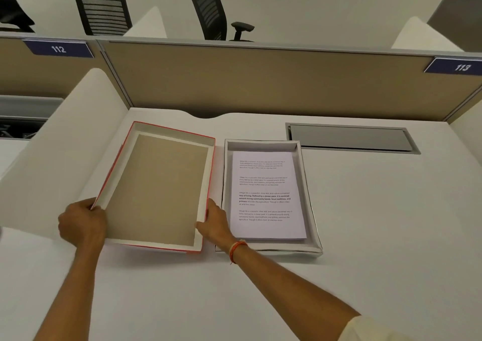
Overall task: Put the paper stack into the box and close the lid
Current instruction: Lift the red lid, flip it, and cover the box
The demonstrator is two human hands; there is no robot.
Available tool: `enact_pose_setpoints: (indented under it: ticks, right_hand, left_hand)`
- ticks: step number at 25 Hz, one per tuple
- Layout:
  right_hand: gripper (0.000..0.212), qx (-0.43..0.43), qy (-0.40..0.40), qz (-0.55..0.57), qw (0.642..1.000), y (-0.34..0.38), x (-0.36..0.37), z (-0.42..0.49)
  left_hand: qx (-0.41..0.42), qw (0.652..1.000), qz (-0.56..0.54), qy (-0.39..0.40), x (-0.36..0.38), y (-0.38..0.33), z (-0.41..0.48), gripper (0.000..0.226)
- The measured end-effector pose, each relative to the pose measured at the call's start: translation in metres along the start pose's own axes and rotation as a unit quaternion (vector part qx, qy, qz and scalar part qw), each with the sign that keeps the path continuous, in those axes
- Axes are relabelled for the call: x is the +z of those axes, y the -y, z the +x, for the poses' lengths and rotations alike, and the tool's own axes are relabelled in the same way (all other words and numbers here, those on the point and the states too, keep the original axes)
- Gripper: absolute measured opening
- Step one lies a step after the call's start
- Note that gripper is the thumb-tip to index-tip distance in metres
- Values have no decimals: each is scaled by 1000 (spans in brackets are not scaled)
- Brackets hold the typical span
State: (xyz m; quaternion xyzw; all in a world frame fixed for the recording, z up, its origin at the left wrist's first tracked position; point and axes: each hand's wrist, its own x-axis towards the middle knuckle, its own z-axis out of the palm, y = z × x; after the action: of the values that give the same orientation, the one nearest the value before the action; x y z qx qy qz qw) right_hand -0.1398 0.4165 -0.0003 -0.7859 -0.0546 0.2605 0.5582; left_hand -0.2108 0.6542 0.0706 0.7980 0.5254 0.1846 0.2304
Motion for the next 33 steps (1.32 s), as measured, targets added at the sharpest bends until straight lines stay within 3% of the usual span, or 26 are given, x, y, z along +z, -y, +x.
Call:
enact_pose_setpoints:
  ticks: [4,8,12,17,22,25,29,33]
  right_hand:
    - [63,-63,-6,-10,998,48,-1,-5]
    - [53,-106,25,2,994,114,17,-1]
    - [40,-101,19,39,994,162,29,4]
    - [35,-75,-10,137,988,190,11,17]
    - [27,-63,-24,137,988,199,-8,24]
    - [32,-61,-28,139,988,194,-24,23]
    - [33,-46,-32,178,982,184,-62,14]
    - [39,-18,-30,213,976,179,-100,-10]
  left_hand:
    - [35,999,-2,-26,-20,-29,-17,36]
    - [80,995,29,-51,-33,-57,-41,33]
    - [162,982,62,-80,-39,-83,-71,17]
    - [248,960,50,-121,-42,-104,-109,23]
    - [267,962,51,-38,-55,-120,-133,34]
    - [243,962,-121,27,-64,-120,-131,36]
    - [175,924,-320,114,-58,-123,-111,37]
    - [73,929,-296,211,1,-108,-90,42]
